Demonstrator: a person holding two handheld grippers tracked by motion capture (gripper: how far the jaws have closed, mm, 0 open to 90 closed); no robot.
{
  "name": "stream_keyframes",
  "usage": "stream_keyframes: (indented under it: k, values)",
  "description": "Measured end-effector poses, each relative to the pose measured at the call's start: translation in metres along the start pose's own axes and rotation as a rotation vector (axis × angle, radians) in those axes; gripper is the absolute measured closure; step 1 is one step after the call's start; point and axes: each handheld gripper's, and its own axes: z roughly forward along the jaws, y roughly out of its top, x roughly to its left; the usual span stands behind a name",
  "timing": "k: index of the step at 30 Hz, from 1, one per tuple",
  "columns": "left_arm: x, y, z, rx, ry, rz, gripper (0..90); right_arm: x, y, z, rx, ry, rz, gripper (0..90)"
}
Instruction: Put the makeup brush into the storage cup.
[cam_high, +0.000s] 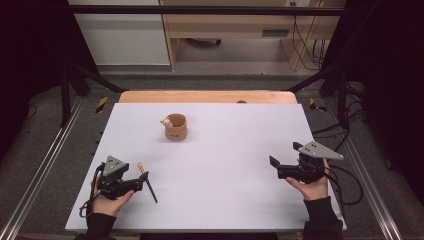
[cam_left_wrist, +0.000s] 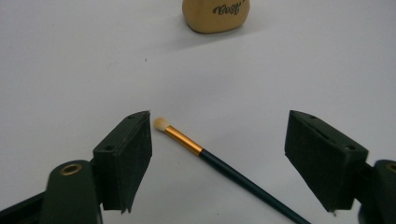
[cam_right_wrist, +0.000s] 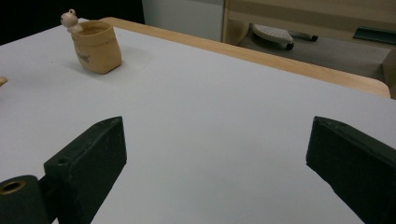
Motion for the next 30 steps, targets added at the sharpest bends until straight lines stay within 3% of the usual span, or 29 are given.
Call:
stream_keyframes:
  k: [6, 11, 30]
  values:
    - [-0.004, -0.005, 0.009, 0.052, 0.009, 0.022, 29.1, 0.001, -0.001, 0.002, 0.011, 0.002, -0.005, 5.2]
    - [-0.004, -0.008, 0.015, 0.092, 0.017, 0.018, 32.6, 0.002, -0.001, 0.004, 0.021, -0.004, -0.006, 5.2]
    - [-0.009, -0.012, 0.029, 0.173, -0.01, -0.002, 50.4, 0.003, -0.002, 0.006, 0.035, -0.004, -0.012, 5.3]
